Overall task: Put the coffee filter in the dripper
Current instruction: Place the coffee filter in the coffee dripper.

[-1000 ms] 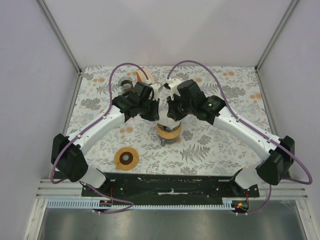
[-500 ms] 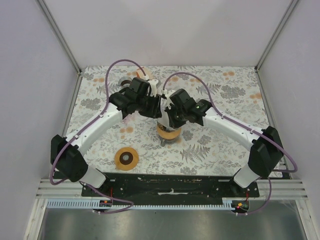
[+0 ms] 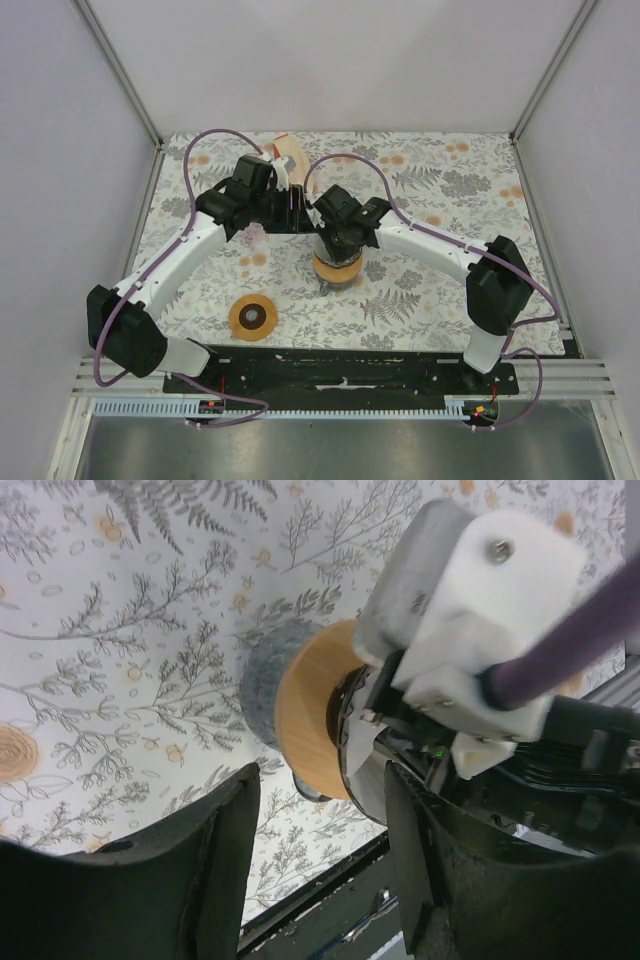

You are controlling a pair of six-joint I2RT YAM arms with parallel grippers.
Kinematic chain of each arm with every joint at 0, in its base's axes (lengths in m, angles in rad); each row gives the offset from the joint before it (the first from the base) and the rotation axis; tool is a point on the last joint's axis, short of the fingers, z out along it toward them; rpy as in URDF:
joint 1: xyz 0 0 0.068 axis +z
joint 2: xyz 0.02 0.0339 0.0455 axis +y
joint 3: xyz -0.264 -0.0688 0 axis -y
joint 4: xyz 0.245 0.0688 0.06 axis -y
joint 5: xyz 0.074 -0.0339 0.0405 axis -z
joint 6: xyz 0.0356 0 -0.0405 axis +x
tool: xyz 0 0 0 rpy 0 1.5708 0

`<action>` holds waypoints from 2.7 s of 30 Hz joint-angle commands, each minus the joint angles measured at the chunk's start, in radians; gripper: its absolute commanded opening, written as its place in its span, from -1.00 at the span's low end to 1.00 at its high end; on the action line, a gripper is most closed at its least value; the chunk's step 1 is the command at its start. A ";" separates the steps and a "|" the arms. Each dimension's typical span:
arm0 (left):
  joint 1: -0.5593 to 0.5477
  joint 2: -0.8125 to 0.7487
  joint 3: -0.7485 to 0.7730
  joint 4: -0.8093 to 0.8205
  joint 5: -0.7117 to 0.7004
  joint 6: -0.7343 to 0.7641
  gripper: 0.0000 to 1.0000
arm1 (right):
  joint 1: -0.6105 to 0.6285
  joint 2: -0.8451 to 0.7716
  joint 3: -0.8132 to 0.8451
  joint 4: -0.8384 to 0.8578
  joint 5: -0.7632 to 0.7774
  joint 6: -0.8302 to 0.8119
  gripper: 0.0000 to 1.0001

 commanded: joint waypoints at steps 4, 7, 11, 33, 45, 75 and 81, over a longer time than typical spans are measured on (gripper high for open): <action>-0.032 0.006 -0.049 0.033 0.060 -0.036 0.20 | 0.002 -0.004 0.050 -0.018 -0.023 0.007 -1.00; -0.047 0.012 -0.044 0.038 0.055 -0.028 0.19 | 0.002 0.010 0.061 -0.014 -0.022 0.006 -1.00; -0.047 0.006 -0.041 0.032 0.034 -0.011 0.19 | -0.019 0.041 0.052 0.002 -0.057 0.030 -1.00; -0.050 0.020 -0.090 0.061 -0.031 0.033 -0.28 | -0.041 -0.140 0.111 0.032 -0.115 0.023 -0.74; -0.053 0.012 -0.088 0.059 -0.026 0.052 -0.30 | -0.053 -0.136 0.015 0.029 -0.071 0.040 -0.92; -0.069 0.026 -0.130 0.073 -0.029 0.049 -0.26 | -0.012 0.067 0.068 0.023 -0.023 0.064 -1.00; -0.069 0.018 -0.139 0.070 -0.029 0.058 -0.35 | -0.023 -0.027 0.096 0.035 -0.088 0.037 -0.99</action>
